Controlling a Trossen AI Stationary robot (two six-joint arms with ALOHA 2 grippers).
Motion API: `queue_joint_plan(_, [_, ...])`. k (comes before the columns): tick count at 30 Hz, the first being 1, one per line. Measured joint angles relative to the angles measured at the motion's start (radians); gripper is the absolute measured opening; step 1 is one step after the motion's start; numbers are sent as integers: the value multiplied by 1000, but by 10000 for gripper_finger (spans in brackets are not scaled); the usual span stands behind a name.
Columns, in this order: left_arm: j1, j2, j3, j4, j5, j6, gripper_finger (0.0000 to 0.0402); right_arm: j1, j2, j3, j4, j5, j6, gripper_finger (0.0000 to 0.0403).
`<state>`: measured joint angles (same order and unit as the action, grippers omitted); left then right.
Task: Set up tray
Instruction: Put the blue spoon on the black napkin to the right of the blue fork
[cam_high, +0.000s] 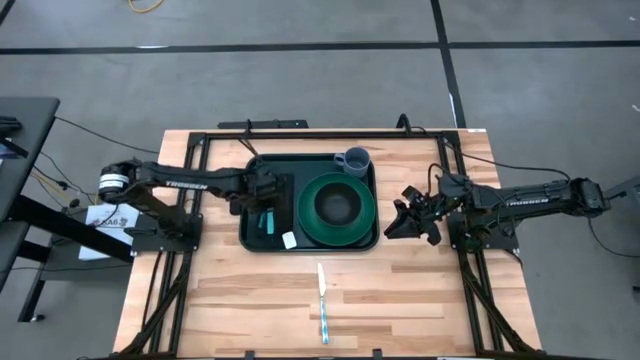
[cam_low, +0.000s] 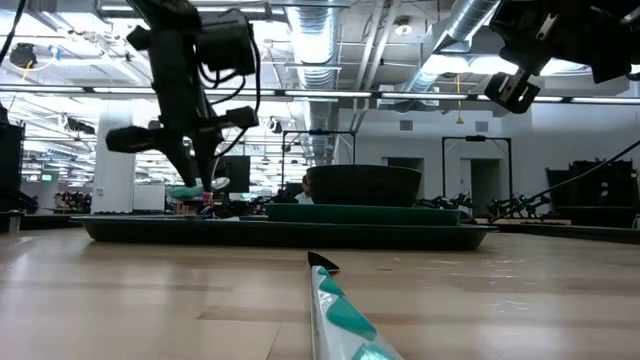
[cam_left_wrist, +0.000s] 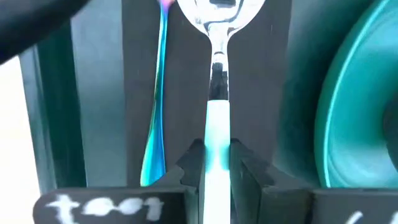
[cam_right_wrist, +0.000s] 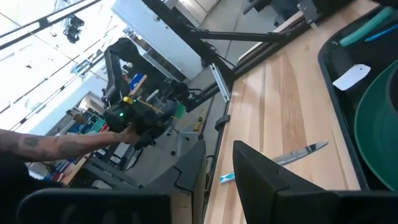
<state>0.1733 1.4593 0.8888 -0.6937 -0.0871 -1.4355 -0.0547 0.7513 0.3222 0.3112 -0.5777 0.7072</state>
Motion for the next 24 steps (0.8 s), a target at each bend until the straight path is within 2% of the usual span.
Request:
queue_joint_plan(10, [137, 0, -4, 12, 64, 225, 29, 0, 0, 0, 4, 3, 38, 74])
queue_joint_plan(15, [151, 19, -4, 17, 100, 243, 29, 0, 0, 0, 3, 12, 53, 74])
queue_joint_plan(21, [150, 84, -3, 104, 135, 244, 29, -3, 0, 0, 7, 33, 54, 74])
queue_joint_plan(24, [150, 111, 1, 110, 127, 237, 29, -8, 0, 1, 10, 34, 67, 74])
